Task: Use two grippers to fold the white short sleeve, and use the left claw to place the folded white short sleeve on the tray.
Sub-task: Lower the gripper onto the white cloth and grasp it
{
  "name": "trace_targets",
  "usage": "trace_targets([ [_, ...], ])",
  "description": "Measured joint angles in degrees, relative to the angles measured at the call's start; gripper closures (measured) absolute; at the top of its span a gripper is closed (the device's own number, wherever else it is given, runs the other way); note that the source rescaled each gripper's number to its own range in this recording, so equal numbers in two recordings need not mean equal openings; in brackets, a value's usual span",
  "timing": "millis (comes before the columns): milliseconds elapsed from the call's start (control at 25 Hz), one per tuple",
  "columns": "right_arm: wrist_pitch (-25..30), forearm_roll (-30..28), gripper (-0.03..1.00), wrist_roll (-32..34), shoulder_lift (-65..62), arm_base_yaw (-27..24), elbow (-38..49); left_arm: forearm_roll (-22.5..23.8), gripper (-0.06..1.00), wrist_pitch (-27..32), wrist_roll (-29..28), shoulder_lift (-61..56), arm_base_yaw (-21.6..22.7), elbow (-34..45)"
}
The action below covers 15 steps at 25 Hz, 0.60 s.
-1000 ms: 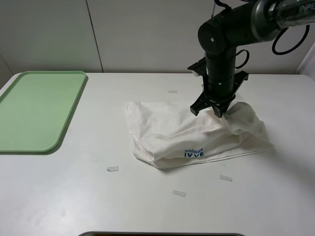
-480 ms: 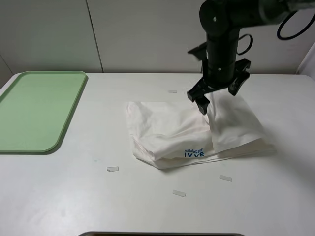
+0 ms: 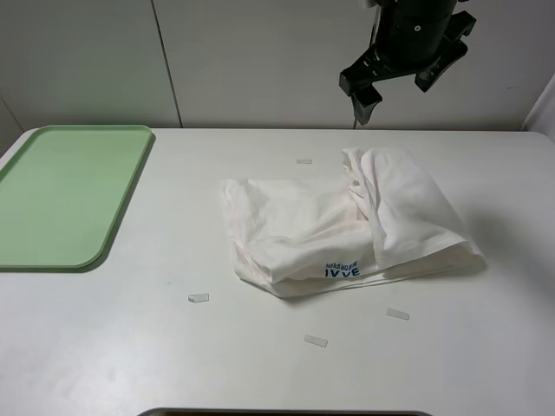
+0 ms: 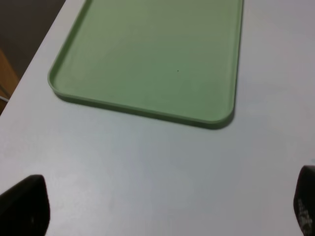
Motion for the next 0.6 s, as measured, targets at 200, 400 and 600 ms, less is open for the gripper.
trace_targets([
  [200, -2.4, 0.12, -0.03, 0.02, 1.19, -4.15, 0.52, 0.0, -0.05, 0.02, 0.0, 0.0, 0.0, 0.0],
  [400, -3.87, 0.68, -0.03, -2.33, 7.28, -9.48, 0.56, 0.0, -0.05, 0.06, 0.0, 0.0, 0.0, 0.0],
  [600, -4.2, 3.67, -0.03, -4.78, 13.52, -10.2, 0.91, 0.0, -0.05, 0.06, 0.0, 0.0, 0.0, 0.0],
])
